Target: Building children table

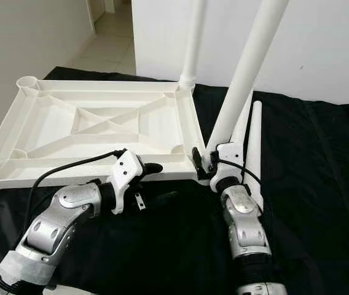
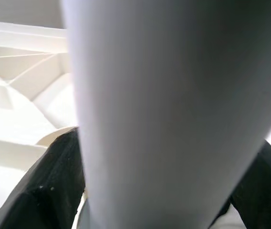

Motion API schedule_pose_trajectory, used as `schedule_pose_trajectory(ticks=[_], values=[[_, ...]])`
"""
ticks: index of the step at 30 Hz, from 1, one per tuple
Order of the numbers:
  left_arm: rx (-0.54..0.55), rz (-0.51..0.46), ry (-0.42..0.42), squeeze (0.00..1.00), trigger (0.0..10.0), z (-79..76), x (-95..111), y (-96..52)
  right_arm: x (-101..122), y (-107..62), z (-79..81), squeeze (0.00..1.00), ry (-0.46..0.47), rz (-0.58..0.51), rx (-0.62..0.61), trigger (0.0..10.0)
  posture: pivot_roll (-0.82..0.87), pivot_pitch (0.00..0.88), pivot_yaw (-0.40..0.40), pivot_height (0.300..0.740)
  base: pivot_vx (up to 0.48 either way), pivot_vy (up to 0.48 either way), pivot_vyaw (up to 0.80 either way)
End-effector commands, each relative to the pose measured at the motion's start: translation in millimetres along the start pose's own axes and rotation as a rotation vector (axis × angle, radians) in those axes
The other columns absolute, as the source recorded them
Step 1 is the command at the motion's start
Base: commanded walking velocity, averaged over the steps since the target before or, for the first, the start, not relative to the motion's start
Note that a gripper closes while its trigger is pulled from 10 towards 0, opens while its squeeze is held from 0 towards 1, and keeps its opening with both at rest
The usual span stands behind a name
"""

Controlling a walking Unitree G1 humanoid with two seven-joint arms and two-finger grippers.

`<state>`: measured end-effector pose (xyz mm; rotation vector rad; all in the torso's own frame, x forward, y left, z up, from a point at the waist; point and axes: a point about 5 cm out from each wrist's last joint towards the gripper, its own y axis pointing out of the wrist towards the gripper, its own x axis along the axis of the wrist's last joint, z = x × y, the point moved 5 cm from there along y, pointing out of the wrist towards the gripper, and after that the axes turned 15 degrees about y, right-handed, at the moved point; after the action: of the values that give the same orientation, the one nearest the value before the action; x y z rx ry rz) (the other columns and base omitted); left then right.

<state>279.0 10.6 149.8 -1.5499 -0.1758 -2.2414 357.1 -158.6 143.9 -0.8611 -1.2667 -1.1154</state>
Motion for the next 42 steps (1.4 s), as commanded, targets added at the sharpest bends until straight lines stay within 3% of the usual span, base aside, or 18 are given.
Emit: schedule_pose_trajectory(ticks=[1, 7, 8, 10, 11, 12, 13, 17, 20, 24, 25, 26, 27, 32, 37, 42], values=[[0.105, 0.055, 0.004, 0.00, 10.0, 6.4, -9, 3.2, -2, 0.9, 0.1, 0.00, -0.004, 0.020, 0.066, 10.0, -0.04, 0.025, -0.009, 0.740, 0.000, 0.000, 0.00], [0.136, 0.072, 0.000, 0.00, 10.0, 12.0, -12, 4.4, -1, 3.9, -8.9, 0.00, -0.043, 0.055, 0.122, 10.0, -0.04, 0.035, -0.016, 0.740, 0.000, 0.000, 0.00], [0.141, 0.074, 0.001, 0.00, 10.0, 13.2, -12, 4.6, -1, 4.6, -11.5, 0.00, -0.040, 0.063, 0.134, 4.6, -0.04, 0.037, -0.019, 0.740, 0.000, 0.000, 0.00], [0.144, 0.075, 0.001, 0.00, 10.0, 13.8, -12, 4.8, -1, 5.0, -13.1, 0.00, -0.035, 0.068, 0.140, 4.0, -0.03, 0.039, -0.022, 0.740, 0.000, 0.000, 0.00], [0.145, 0.075, 0.000, 0.00, 10.0, 14.1, -12, 5.0, -2, 5.3, -14.8, 0.00, -0.041, 0.075, 0.141, 2.1, -0.03, 0.039, -0.023, 0.740, 0.000, 0.000, 0.00], [0.145, 0.075, 0.000, 0.00, 10.0, 14.1, -12, 5.0, -2, 5.3, -14.8, 0.00, -0.041, 0.075, 0.141, 2.1, -0.03, 0.039, -0.023, 0.740, 0.000, 0.000, 0.00], [0.146, 0.074, -0.001, 0.00, 10.0, 13.9, -12, 6.0, -3, 5.2, -15.6, 0.00, -0.040, 0.083, 0.149, 0.0, -0.04, 0.040, -0.024, 0.740, 0.000, 0.000, 0.00], [0.140, 0.066, -0.004, 0.00, 10.0, 12.3, -11, 10.0, -5, 5.2, -16.8, 0.00, -0.056, 0.092, 0.167, 0.0, -0.04, 0.042, -0.031, 0.740, 0.000, 0.000, 0.00], [0.124, 0.039, -0.038, 0.00, 10.0, 8.5, -9, 26.7, -5, 5.9, -16.3, 0.00, -0.027, 0.093, 0.188, 0.0, -0.08, 0.047, -0.036, 0.740, 0.000, 0.000, 0.00], [0.109, 0.026, -0.047, 0.00, 10.0, 6.9, -5, 31.4, -6, 5.7, -15.7, 0.00, -0.022, 0.096, 0.181, 0.0, -0.08, 0.049, -0.039, 0.740, 0.000, 0.000, 0.00], [0.110, 0.023, -0.043, 0.00, 10.0, 8.6, -4, 32.6, -10, 5.6, -16.3, 0.00, -0.001, 0.110, 0.158, 8.5, -0.08, 0.052, -0.038, 0.740, 0.000, 0.000, 0.00], [0.110, 0.023, -0.043, 0.00, 10.0, 8.6, -4, 32.6, -10, 5.6, -16.3, 0.00, -0.001, 0.110, 0.158, 8.5, -0.08, 0.052, -0.038, 0.740, 0.000, 0.000, 0.00], [0.112, 0.020, -0.042, 0.00, 10.0, 10.1, -2, 32.7, -12, 5.9, -17.1, 0.00, 0.013, 0.109, 0.127, 10.0, -0.07, 0.053, -0.036, 0.740, 0.000, 0.000, 0.00], [0.115, 0.018, -0.041, 0.00, 10.0, 12.4, 0, 32.0, -14, 7.7, -14.2, 0.00, 0.041, 0.084, 0.038, 10.0, -0.07, 0.052, -0.027, 0.740, 0.000, 0.000, 0.00], [0.136, 0.025, -0.050, 0.00, 10.0, 13.9, -1, 32.4, -10, 11.6, -0.7, 0.00, 0.101, 0.036, -0.041, 10.0, -0.06, 0.048, -0.022, 0.740, 0.000, 0.000, 0.00], [0.142, 0.041, -0.047, 0.00, 10.0, 13.8, -6, 27.8, -9, 8.4, 3.1, 0.00, 0.148, -0.001, -0.255, 10.0, -0.05, 0.043, -0.024, 0.740, 0.000, 0.000, 0.00]])
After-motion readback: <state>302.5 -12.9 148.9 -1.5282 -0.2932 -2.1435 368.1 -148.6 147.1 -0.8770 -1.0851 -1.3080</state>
